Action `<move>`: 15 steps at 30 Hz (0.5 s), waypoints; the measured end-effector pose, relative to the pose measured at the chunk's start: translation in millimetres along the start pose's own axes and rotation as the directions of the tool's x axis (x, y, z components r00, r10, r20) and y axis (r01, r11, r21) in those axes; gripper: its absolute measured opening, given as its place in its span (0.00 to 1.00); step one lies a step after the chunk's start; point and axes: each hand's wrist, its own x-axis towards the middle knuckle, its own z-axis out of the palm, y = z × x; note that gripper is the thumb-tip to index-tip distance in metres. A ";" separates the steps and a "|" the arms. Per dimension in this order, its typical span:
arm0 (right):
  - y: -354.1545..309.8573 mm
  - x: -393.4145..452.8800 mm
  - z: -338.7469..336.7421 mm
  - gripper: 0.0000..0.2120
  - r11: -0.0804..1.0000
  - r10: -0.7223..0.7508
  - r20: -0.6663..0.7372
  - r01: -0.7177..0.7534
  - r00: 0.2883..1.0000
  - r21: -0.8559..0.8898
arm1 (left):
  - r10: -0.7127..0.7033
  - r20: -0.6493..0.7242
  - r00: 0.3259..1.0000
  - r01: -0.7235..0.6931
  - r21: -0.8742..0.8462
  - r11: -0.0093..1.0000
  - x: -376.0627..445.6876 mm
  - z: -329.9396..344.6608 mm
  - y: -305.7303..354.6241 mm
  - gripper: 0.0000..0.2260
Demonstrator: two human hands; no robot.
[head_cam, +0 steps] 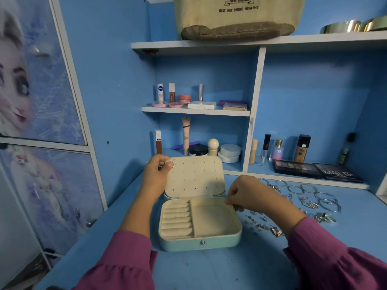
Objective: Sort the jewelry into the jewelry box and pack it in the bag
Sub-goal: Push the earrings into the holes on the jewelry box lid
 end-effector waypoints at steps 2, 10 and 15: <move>-1.8 6.5 4.9 0.10 1.000 0.010 -0.073 -0.008 0.997 0.028 | 0.059 -0.033 0.998 -0.059 -0.005 0.998 -0.5 -1.3 4.1 0.02; 4.7 30.3 27.9 0.10 0.998 0.032 -0.315 -0.012 0.949 0.066 | 0.245 -0.069 0.967 -0.244 0.017 0.970 -1.5 -5.0 10.3 0.11; 8.2 27.4 27.0 0.14 0.989 0.048 -0.315 -0.001 0.948 0.147 | 0.144 0.006 0.990 -0.143 -0.087 0.986 -9.2 -17.4 18.7 0.06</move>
